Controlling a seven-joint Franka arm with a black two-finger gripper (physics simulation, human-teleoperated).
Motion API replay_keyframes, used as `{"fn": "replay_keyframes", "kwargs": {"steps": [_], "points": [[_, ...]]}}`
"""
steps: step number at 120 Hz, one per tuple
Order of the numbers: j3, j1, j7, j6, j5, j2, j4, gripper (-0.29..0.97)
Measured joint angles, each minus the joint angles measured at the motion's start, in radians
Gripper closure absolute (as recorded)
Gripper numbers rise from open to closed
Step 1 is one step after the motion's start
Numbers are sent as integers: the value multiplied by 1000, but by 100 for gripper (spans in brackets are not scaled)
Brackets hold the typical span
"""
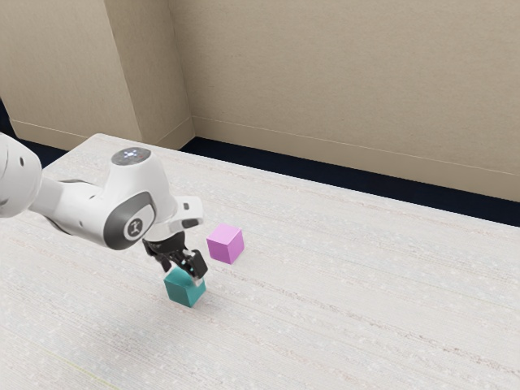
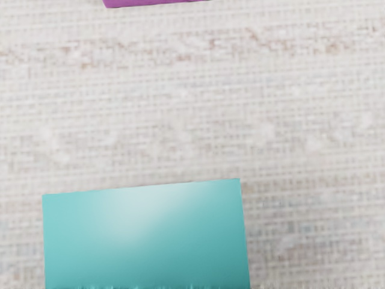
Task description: Pick up the blue block with one arm, and put the blue block on the pink block with one arm
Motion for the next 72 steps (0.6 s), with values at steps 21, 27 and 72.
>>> {"fn": "replay_keyframes", "kwargs": {"steps": [21,27,72], "points": [[21,5,22,-52,-2,5,17,0],[21,4,29,-62,0,20,36,0],[20,1,116,-83,-3,39,59,0]]}}
